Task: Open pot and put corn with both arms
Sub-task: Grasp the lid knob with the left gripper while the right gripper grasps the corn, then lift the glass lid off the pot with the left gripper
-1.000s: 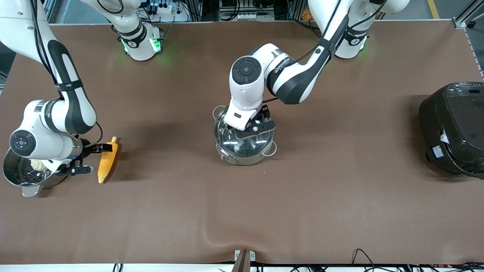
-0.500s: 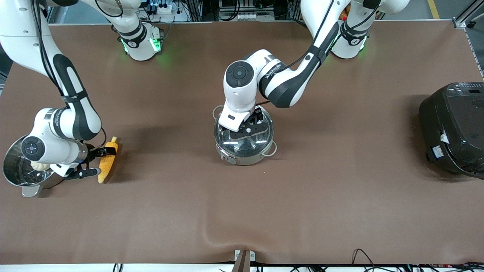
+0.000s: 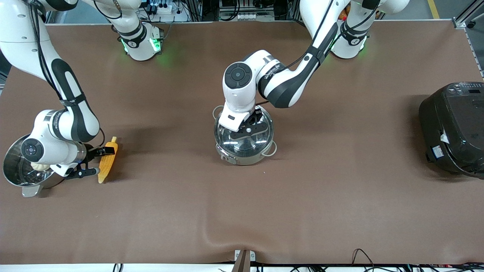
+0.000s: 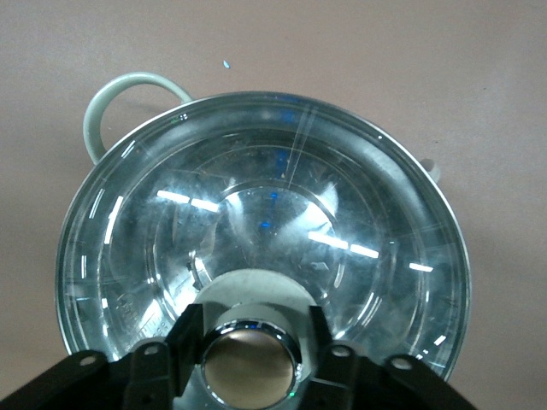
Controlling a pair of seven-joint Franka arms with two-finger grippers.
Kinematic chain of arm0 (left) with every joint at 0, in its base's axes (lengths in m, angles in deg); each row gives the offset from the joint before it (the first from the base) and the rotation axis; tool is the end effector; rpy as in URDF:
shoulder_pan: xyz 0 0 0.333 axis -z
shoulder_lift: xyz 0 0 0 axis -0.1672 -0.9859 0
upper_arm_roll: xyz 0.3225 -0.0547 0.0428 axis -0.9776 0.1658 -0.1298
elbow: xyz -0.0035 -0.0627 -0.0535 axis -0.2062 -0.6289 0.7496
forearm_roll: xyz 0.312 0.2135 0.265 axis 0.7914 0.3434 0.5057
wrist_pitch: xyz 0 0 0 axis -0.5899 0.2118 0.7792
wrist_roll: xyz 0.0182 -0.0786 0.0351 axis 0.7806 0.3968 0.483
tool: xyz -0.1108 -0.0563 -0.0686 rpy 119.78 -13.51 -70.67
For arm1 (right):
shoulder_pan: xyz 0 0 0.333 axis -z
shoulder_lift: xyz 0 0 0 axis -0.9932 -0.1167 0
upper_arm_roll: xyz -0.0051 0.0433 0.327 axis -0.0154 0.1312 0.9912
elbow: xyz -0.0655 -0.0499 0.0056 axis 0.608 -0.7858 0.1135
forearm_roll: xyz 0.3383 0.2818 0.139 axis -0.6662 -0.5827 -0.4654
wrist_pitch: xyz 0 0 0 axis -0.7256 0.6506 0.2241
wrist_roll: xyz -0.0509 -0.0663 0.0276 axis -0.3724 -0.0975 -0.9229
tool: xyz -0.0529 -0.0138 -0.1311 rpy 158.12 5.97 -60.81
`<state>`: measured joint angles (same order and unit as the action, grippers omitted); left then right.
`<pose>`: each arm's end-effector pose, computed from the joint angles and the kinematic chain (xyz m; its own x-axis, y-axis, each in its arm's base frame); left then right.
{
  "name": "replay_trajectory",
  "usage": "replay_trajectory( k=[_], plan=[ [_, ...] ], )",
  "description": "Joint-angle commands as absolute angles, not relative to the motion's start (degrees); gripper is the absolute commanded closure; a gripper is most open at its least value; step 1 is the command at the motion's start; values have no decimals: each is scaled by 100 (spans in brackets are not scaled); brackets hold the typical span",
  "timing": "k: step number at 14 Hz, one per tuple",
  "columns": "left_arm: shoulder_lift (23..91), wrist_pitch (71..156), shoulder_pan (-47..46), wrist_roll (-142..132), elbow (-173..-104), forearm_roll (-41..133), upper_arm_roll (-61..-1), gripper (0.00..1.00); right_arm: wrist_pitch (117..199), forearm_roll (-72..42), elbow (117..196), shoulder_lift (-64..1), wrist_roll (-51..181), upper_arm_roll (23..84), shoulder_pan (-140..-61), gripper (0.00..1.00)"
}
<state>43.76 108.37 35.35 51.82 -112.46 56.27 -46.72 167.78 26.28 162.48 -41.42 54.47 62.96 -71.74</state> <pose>0.5530 -0.5883 0.2960 0.9603 0.2786 -0.0135 0.2785 -0.9604 -0.0115 0.6638 -0.0953 0.1203 0.9589 0.1789 -0.2203 0.1725 -0.9838 -0.0482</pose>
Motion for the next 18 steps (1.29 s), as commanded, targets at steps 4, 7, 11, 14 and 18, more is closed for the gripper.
replay_trajectory(
  k=[4,7,11,14,18],
  plan=[
    [4361,10709,3669,5372,-11138,5780,-4709,60,16956,2625,16205,-4266,5373,6385,-7135,0],
    [4396,10631,3643,5285,-11147,5806,-4709,100,17000,2625,16205,-4310,5373,6385,-7143,0],
    [4895,10297,3582,5232,-11138,5815,-4727,100,17027,2625,16222,-4319,5364,6394,-7152,95],
    [5711,9921,3346,4743,-11226,5806,-4744,100,17035,2625,16240,-4301,5356,6403,-7161,100],
    [6951,9233,2249,3074,-11926,5806,-4718,100,16834,2616,16161,-3968,4830,6657,-7135,100]
  ],
)
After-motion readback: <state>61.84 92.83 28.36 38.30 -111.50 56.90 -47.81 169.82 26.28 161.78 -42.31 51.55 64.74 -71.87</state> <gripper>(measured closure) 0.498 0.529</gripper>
